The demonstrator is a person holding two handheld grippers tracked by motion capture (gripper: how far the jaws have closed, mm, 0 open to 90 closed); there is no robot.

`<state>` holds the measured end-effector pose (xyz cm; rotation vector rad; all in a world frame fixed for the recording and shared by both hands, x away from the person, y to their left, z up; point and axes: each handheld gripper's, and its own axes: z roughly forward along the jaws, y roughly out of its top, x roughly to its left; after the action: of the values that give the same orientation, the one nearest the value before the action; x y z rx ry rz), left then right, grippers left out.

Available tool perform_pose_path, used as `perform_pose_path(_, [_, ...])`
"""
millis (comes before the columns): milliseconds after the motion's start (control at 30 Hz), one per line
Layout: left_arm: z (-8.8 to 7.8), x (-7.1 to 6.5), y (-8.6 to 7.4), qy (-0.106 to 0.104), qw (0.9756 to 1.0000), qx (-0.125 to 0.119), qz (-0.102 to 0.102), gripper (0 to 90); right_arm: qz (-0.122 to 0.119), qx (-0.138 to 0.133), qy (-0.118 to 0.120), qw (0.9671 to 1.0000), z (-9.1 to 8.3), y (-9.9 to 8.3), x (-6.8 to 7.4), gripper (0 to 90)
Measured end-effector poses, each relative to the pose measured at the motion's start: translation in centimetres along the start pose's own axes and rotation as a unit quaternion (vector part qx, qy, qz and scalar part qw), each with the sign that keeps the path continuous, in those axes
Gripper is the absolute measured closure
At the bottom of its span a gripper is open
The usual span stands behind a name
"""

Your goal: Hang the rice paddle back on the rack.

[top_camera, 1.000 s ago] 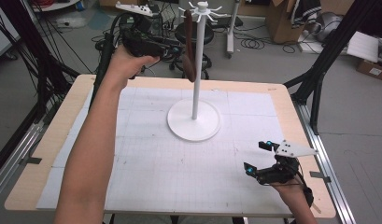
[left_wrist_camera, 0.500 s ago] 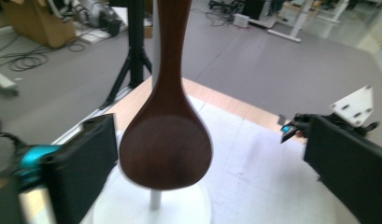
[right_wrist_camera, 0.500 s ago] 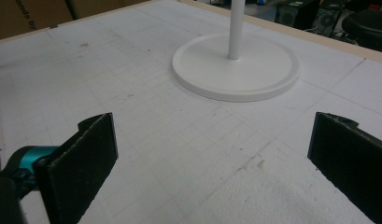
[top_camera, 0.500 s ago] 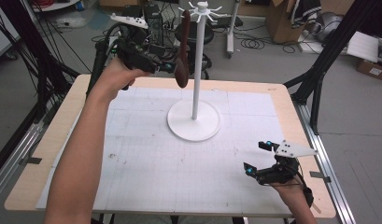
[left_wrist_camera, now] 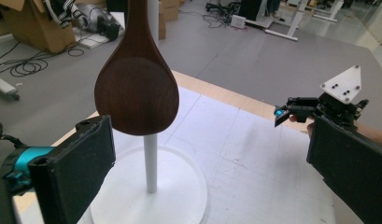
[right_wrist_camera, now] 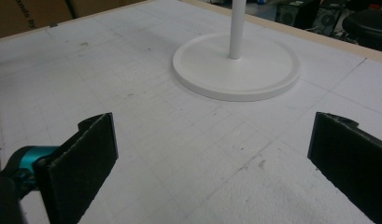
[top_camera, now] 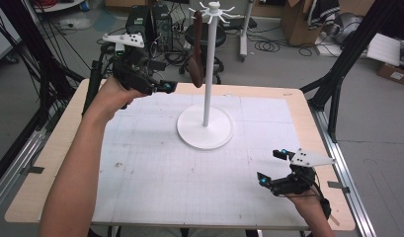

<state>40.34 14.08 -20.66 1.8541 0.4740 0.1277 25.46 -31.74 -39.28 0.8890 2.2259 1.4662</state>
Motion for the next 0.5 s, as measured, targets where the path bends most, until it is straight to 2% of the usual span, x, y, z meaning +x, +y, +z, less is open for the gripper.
perform_pose_path(233, [-1.2,-0.8,-1.8,0.005,0.9999,-0.005,0.007,1.7,0.000,-0.001,-0.001,1.0000,0.0,0.0,0.0,0.5])
perform_pose_path(500, [-2.0,-1.8,-4.5,0.000,0.9999,-0.011,0.013,1.7,0.002,-0.001,0.000,1.0000,0.1,0.0,0.1,0.6])
